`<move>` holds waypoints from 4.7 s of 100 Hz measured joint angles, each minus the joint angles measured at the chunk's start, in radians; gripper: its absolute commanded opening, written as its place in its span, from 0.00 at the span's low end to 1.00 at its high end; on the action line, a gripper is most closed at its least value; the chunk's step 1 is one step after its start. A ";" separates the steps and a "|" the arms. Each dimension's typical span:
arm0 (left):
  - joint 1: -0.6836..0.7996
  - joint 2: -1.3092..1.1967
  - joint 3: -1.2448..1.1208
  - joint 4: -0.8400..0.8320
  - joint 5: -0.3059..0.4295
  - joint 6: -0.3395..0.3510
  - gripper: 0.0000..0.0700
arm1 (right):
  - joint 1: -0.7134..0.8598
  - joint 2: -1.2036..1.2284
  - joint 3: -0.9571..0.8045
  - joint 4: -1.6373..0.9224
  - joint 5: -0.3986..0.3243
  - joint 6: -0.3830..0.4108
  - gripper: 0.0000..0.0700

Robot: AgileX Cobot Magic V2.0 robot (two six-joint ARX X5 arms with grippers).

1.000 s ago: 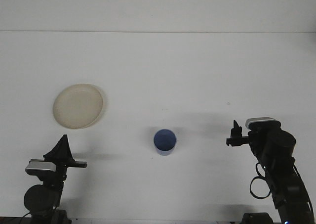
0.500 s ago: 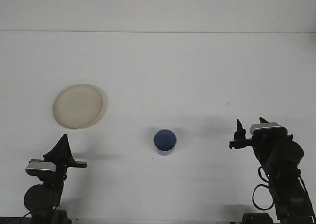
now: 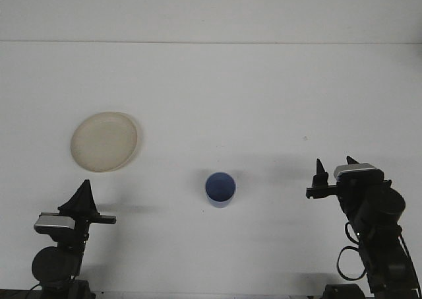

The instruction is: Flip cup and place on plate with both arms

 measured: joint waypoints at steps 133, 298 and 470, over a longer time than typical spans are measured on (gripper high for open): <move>0.000 0.724 0.970 -1.153 0.064 -0.052 0.02 | 0.000 0.000 0.000 0.000 0.000 0.000 0.70; -0.410 1.223 1.352 -1.228 0.114 -0.151 0.76 | 0.000 0.000 0.000 0.000 0.000 0.000 0.70; -0.691 1.877 1.586 -1.148 0.117 -0.130 0.01 | 0.000 0.000 0.000 0.000 0.000 0.000 0.70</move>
